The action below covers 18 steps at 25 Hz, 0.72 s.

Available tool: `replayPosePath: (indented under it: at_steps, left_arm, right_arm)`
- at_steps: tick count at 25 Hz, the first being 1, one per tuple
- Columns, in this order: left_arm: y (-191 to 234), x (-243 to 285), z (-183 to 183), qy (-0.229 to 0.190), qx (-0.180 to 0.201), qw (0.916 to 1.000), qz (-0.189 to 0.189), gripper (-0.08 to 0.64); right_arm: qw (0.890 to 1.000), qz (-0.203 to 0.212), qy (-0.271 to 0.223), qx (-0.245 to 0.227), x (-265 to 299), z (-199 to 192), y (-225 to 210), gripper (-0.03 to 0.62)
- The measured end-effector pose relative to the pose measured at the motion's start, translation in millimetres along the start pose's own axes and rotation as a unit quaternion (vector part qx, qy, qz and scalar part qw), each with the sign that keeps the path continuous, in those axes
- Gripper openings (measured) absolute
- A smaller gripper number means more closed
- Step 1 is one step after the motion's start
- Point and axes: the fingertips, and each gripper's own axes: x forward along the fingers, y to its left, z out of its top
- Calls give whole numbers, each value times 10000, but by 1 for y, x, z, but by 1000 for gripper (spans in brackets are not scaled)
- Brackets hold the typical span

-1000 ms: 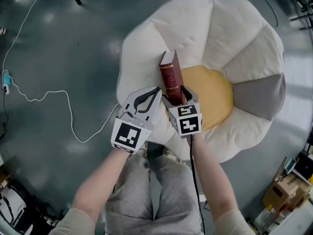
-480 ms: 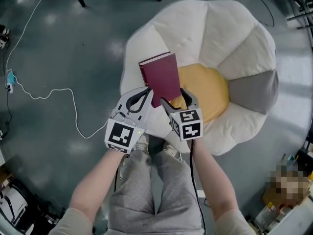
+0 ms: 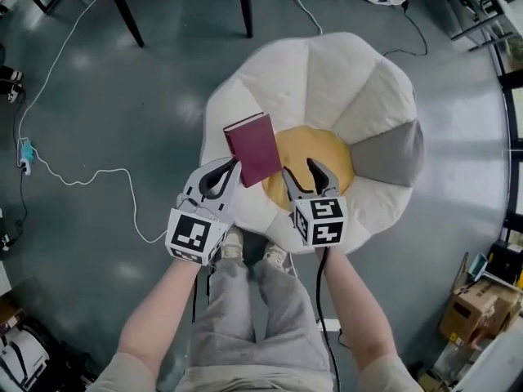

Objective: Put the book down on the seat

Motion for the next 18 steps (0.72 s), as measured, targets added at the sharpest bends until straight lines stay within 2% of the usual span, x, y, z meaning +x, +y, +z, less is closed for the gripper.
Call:
replayPosePath:
  at_steps: [3, 8, 12, 18]
  left_arm:
    - [-9, -8, 38, -53, 17, 10000, -31, 5]
    - [-25, -28, 108, -195, 60, 9998, -14, 5]
    - [-38, -47, 168, -305, 190, 9994, -18, 5]
    - [-60, -88, 260, -634, 354, 9973, -103, 5]
  right_arm:
    - [9997, -152, -200, 25, -37, 34, -8, 229]
    - [9980, -303, -549, -7, -106, 91, -9, 177]
    - [9963, -381, -769, -28, -160, 133, -4, 146]
    - [9895, -438, -1365, -189, -245, 210, 17, 94]
